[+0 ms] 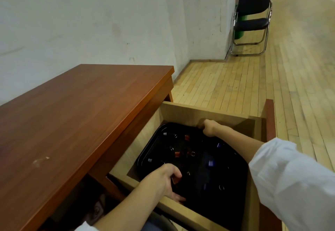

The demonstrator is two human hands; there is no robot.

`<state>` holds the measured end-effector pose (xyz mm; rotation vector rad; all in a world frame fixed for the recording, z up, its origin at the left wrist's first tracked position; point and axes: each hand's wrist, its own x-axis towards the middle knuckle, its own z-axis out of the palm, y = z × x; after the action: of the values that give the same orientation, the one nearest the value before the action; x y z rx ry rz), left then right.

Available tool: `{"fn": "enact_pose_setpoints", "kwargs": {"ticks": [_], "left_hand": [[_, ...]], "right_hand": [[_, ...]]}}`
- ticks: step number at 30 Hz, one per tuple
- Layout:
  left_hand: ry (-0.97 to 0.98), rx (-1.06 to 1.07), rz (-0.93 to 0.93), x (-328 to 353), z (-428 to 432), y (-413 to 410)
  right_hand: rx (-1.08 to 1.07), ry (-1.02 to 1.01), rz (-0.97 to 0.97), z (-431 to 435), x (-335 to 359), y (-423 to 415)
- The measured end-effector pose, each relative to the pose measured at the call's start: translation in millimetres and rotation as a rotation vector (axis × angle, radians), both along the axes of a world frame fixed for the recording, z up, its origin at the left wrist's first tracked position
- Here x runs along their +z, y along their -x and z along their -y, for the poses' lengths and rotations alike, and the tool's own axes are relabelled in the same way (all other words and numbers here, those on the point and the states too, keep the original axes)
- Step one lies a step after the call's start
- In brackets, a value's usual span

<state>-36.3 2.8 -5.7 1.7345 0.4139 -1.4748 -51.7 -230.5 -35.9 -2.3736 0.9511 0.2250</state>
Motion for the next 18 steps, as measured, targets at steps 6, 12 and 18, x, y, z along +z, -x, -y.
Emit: {"fn": "enact_pose_setpoints", "kwargs": {"ticks": [6, 12, 18], "left_hand": [[0.044, 0.055, -0.001, 2, 3, 4], [0.037, 0.011, 0.14, 23, 1, 8], [0.207, -0.15, 0.495, 71, 4, 55]], "right_hand": [[0.019, -0.008, -0.022, -1, -3, 4], [0.079, 0.042, 0.142, -18, 22, 12], [-0.157, -0.199, 0.492, -31, 91, 83]]}}
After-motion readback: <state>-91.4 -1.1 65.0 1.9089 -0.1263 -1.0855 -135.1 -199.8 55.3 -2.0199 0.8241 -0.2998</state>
